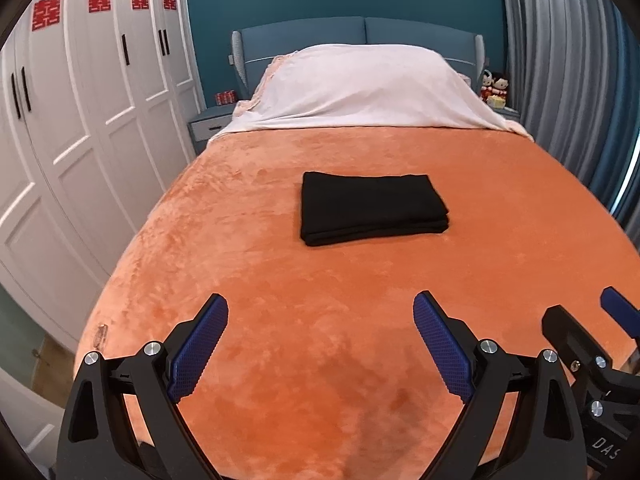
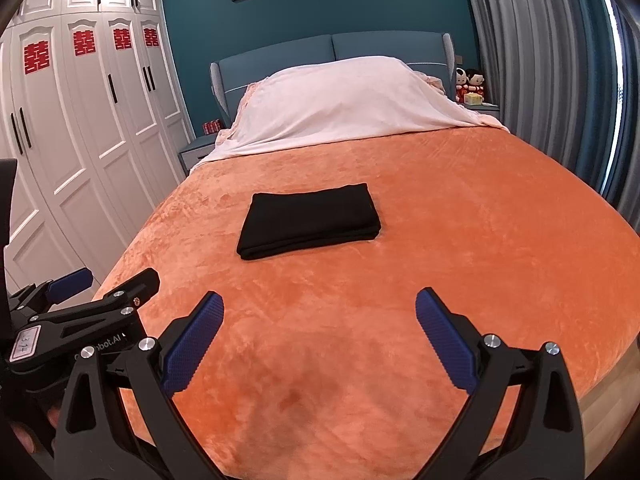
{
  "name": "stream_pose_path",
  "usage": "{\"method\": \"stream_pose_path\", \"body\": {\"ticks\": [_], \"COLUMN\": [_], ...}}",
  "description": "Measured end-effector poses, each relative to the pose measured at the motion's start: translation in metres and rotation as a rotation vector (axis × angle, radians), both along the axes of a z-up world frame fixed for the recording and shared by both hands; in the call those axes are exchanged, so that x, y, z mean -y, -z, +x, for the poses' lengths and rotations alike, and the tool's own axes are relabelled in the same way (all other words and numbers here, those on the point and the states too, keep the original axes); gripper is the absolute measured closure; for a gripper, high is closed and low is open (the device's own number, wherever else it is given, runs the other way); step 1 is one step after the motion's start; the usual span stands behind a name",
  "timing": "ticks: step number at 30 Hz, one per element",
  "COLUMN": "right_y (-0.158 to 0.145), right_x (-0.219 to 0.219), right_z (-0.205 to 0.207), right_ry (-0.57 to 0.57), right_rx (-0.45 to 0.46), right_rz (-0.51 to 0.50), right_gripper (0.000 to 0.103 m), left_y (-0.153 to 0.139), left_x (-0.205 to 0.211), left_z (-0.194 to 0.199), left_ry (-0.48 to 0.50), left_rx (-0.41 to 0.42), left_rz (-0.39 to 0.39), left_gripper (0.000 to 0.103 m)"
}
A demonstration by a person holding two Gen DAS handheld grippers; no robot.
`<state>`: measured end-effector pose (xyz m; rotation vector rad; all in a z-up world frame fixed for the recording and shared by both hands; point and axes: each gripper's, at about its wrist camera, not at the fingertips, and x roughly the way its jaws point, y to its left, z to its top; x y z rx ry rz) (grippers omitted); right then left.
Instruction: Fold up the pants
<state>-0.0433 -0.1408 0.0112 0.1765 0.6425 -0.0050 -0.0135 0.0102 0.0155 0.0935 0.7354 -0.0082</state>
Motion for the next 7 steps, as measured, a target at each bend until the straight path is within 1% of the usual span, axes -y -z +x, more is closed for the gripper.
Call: {"method": "stream_pose_path", "body": {"ticks": [4, 7], "right_y": [0.0033, 0.0057], "right_x": [0.0018, 0.0021], "right_z": [0.0013, 0.0014], "right_ry": [0.005, 0.004], "right_rx": [-0.016, -0.023], "right_rz": [0.002, 0.006], "right_gripper": [0.008, 0.008], "left_y": [0.0009, 0.0034], "left_x": [-0.0013, -0.0044], "left_z": [-0.0025, -0.0011], "left_ry": [-0.015, -0.019], "left_rx": [0.001, -0.016], "left_rz": [0.007, -0.011], "left_gripper": [0.011, 0.011]}}
